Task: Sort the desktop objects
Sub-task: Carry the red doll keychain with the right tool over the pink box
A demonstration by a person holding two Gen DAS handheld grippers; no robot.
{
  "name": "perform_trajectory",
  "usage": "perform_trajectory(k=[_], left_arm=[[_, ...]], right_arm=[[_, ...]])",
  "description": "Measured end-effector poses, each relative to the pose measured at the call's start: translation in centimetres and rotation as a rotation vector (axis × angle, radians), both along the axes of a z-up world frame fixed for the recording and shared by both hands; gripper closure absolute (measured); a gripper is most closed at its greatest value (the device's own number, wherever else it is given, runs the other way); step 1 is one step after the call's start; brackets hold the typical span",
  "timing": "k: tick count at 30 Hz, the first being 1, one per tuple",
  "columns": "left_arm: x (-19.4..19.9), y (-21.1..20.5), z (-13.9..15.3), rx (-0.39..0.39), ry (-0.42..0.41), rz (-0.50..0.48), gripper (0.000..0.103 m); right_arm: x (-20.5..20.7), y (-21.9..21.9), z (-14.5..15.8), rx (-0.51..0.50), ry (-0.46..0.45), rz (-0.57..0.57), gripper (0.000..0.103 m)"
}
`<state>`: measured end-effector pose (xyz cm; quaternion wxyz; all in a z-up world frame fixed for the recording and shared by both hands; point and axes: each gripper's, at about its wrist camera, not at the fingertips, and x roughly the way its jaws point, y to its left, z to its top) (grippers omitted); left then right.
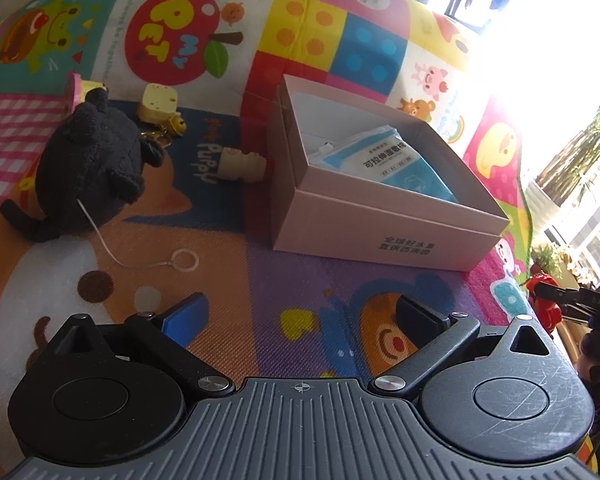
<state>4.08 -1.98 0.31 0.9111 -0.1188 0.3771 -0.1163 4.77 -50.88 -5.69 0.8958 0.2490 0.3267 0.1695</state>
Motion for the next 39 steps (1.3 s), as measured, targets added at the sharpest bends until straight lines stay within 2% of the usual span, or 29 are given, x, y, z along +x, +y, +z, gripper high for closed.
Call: perform_trajectory(k=[1,4,6,9,11,14,17,19,22,24,25,31,34,36,39], left_arm=[[0.0,0.0,0.0,-0.002,0.000,0.000,0.001],[-0.2,0.1,0.1,-0.006,-0.002,-0.002,0.001],[-0.2,0.1,0.1,-0.009,-0.002,-0.002,0.001],[-0.4,0.3,0.2,-0.017,-0.005,-0.001,0.001],[-0.6,0.5,0.3,-0.024,-0.009,0.004,0.001],[-1.0,0.8,0.4,-0.031,-0.018,0.013,0.001],[-1.6,1.4,0.6,-0.040,-0.035,0.029,0.001],[-2.1,2.0,0.8,-0.034,-0.045,0.042,0.001],[-2.8,2.8,1.2,0.003,-0.067,0.053,0.001],[-3.4,3.2,1.5,0.019,-0.084,0.046,0.001],[-3.6,3.4,1.7,0.022,-0.092,0.043,0.001],[-4.7,3.9,2.0,0.021,-0.130,0.002,0.000],[-4.5,3.5,1.4,0.027,-0.126,-0.009,0.000],[-4.3,3.3,1.0,0.044,-0.116,0.008,0.000],[-4.3,3.0,0.6,0.086,-0.104,0.019,0.000]], right_arm=[[-0.2,0.1,0.2,0.022,-0.008,0.009,0.052],[-1.2,1.0,1.2,0.098,-0.044,0.073,0.052],[-1.8,2.4,2.2,0.111,-0.057,0.114,0.052],[-2.8,5.9,4.4,0.130,-0.094,0.232,0.052],[-3.3,9.7,6.3,0.124,-0.117,0.364,0.052],[-3.2,15.8,7.5,0.081,-0.090,0.554,0.052],[-2.8,21.3,6.9,0.006,-0.020,0.690,0.052],[-2.9,23.7,6.9,-0.025,-0.028,0.733,0.051],[-2.9,25.8,7.6,-0.106,-0.060,0.706,0.051],[-3.2,26.5,7.9,-0.218,-0.103,0.644,0.045],[-3.3,26.5,7.9,-0.263,-0.110,0.613,0.039],[-3.0,24.8,7.4,-0.451,-0.075,0.397,0.018],[-3.5,25.3,7.3,-0.542,-0.093,0.344,0.018],[-4.1,26.3,7.4,-0.569,-0.128,0.357,0.018],[-5.6,29.1,7.4,-0.687,-0.248,0.390,0.018]])
